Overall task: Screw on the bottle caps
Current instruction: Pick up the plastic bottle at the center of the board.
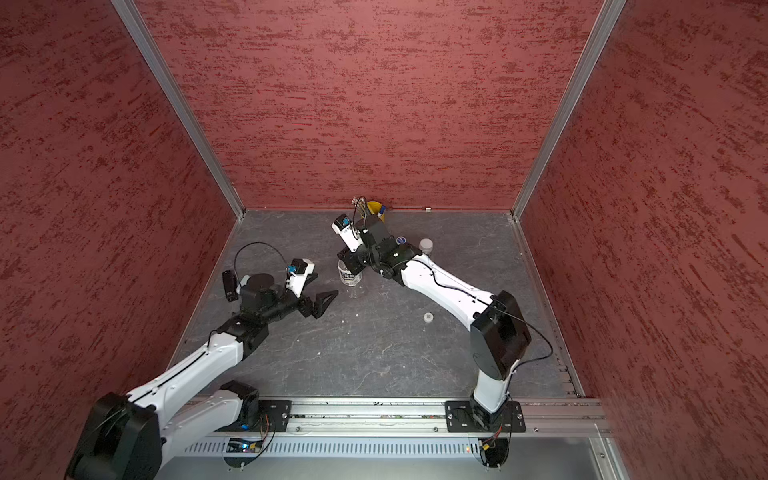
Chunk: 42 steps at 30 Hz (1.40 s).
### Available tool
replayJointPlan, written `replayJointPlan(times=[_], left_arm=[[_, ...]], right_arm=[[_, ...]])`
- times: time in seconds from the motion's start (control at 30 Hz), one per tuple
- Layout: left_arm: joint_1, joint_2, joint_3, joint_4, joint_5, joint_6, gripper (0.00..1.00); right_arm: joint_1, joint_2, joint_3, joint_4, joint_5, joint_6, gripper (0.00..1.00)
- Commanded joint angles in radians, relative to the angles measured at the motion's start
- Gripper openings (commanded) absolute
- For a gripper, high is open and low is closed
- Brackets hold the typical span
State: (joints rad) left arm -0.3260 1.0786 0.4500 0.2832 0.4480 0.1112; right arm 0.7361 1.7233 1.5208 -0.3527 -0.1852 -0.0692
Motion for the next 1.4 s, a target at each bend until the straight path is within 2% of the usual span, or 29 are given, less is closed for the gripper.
replayJointPlan(times=[0.0, 0.2, 0.37, 0.5, 0.63, 0.93, 1.0, 1.07, 1.2, 1.37], left_arm=[[-0.026, 0.066, -0.013, 0.272, 0.032, 0.069, 1.0], [-0.099, 0.168, -0.01, 0.486, 0.133, 0.089, 1.0], [-0.116, 0.212, 0.022, 0.556, 0.188, 0.052, 1.0], [-0.122, 0.232, 0.031, 0.569, 0.233, 0.057, 0.9], [-0.124, 0.245, 0.044, 0.542, 0.261, 0.056, 0.74], [-0.153, 0.251, 0.052, 0.508, 0.263, 0.091, 0.63], [-0.154, 0.249, 0.052, 0.498, 0.259, 0.097, 0.63], [-0.16, 0.253, 0.047, 0.501, 0.245, 0.099, 0.71], [-0.171, 0.254, 0.037, 0.499, 0.218, 0.121, 0.8], [-0.173, 0.261, 0.042, 0.485, 0.215, 0.131, 0.79]], right_arm=[[0.003, -0.103, -0.03, -0.021, -0.041, 0.017, 0.17], [0.003, -0.212, -0.096, -0.003, -0.086, 0.059, 0.17], [0.003, -0.259, -0.131, 0.004, -0.11, 0.088, 0.17], [0.003, -0.29, -0.149, 0.014, -0.11, 0.11, 0.18], [0.003, -0.303, -0.167, 0.041, -0.13, 0.143, 0.18], [0.003, -0.313, -0.196, 0.079, -0.159, 0.186, 0.17], [0.002, -0.32, -0.198, 0.08, -0.152, 0.184, 0.18], [0.002, -0.323, -0.197, 0.078, -0.149, 0.187, 0.18], [0.002, -0.329, -0.197, 0.077, -0.147, 0.191, 0.18], [0.002, -0.33, -0.198, 0.087, -0.163, 0.206, 0.18]])
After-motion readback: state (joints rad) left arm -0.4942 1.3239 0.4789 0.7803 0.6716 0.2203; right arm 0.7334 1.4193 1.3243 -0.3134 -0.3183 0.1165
